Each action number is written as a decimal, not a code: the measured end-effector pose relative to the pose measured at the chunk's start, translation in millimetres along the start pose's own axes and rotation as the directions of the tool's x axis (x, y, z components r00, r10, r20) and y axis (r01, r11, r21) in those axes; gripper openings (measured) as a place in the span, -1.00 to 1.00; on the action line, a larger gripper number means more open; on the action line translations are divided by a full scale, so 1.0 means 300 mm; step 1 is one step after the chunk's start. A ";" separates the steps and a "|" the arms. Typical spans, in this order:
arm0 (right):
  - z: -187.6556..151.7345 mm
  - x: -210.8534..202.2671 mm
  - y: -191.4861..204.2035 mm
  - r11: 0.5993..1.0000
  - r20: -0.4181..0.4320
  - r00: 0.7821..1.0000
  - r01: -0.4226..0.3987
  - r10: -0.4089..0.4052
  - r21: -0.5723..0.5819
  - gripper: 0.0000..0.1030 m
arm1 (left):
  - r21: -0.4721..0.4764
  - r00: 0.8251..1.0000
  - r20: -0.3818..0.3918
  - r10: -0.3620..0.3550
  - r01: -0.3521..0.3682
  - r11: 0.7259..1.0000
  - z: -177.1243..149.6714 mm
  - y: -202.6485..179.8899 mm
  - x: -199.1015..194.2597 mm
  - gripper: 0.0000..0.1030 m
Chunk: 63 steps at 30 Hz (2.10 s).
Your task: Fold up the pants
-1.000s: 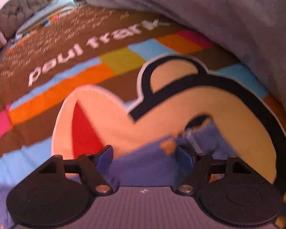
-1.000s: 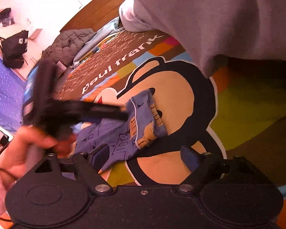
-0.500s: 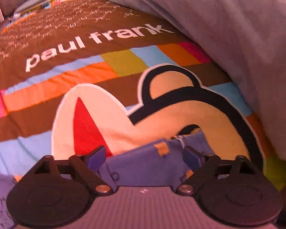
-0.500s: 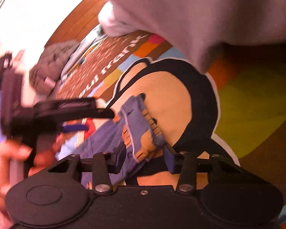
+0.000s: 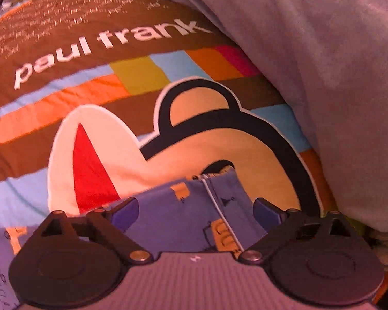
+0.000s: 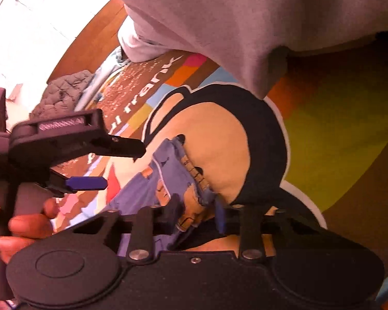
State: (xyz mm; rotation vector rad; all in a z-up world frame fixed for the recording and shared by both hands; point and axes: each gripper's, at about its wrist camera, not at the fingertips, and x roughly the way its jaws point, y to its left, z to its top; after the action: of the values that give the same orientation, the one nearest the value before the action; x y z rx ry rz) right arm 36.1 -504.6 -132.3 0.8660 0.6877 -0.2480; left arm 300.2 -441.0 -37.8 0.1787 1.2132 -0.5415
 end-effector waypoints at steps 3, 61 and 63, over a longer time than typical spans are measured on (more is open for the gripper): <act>-0.003 -0.004 0.013 1.000 0.015 1.000 0.004 -0.004 -0.030 -0.73 | -0.012 1.000 -0.016 -0.011 0.010 1.000 0.007 0.002 -0.009 0.90; -0.606 -0.070 0.816 0.479 0.092 0.986 0.014 0.140 -0.878 -0.77 | -0.223 0.955 0.210 -0.210 0.256 0.941 -0.417 0.797 -0.362 -0.82; -0.650 -0.035 0.841 0.451 0.064 0.990 0.000 0.126 -0.892 -0.77 | -0.261 0.952 0.216 -0.215 0.269 0.927 -0.452 0.846 -0.334 -0.82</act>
State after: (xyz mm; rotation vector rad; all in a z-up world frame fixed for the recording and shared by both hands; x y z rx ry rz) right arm 57.1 -195.1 -58.0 -0.1774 0.5521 0.1562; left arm 285.7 -136.7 -32.1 -0.2692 1.1240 -0.5758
